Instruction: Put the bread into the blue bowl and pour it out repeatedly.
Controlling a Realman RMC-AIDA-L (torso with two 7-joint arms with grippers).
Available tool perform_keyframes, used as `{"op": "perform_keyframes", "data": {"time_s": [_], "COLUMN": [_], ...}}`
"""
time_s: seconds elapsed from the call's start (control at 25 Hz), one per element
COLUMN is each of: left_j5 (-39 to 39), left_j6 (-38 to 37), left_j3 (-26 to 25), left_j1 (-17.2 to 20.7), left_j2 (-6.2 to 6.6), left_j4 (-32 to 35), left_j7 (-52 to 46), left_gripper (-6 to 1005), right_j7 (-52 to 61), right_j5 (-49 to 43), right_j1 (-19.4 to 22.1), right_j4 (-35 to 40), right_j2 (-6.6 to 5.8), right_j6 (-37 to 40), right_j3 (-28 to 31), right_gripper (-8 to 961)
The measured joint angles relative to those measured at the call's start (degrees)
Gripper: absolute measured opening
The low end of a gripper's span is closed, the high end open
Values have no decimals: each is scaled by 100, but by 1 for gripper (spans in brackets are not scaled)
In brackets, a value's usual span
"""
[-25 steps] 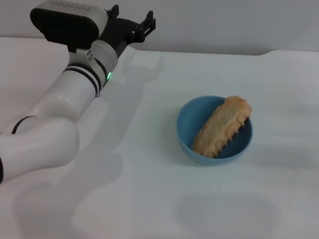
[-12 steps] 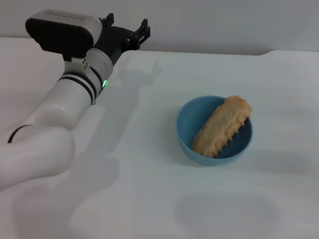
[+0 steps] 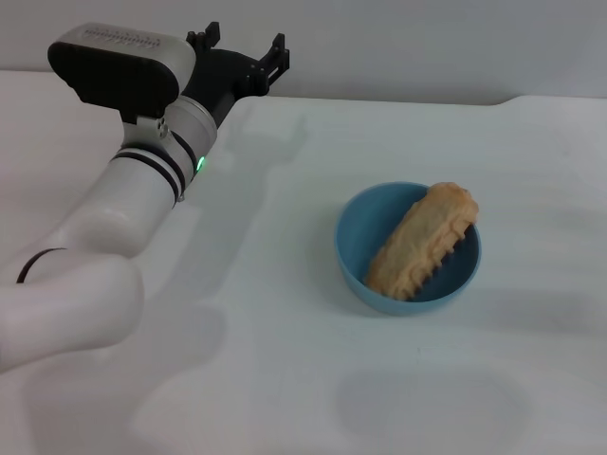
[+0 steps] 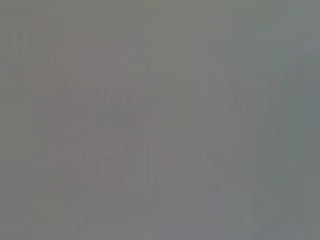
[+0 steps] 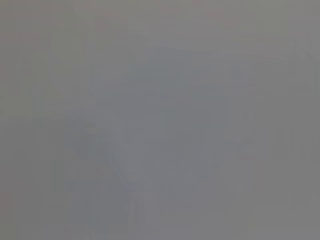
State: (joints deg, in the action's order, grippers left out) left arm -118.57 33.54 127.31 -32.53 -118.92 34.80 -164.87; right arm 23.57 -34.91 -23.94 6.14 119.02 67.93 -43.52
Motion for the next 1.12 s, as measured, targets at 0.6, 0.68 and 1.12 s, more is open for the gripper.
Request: {"op": "perform_keyframes", "data": {"time_s": [0.6, 0.68, 1.12], "left_j5": [0, 0, 0], "left_j6": [457, 473, 478], "left_j3": [425, 433, 520], "left_j1": [11, -4, -25], "left_j2": [-5, -6, -9], "left_j4": [-143, -166, -193], "left_j7": [-1, -1, -1], "left_gripper": [873, 873, 872], "right_j7": [-2, -2, -2], "right_j5": [3, 3, 3], "right_j1": [-3, -5, -16], "right_j4": [-26, -26, -26], "right_j2": [7, 7, 7], "right_j6": [-5, -6, -8], "right_j3": [92, 91, 93], "right_gripper": [712, 712, 712]}}
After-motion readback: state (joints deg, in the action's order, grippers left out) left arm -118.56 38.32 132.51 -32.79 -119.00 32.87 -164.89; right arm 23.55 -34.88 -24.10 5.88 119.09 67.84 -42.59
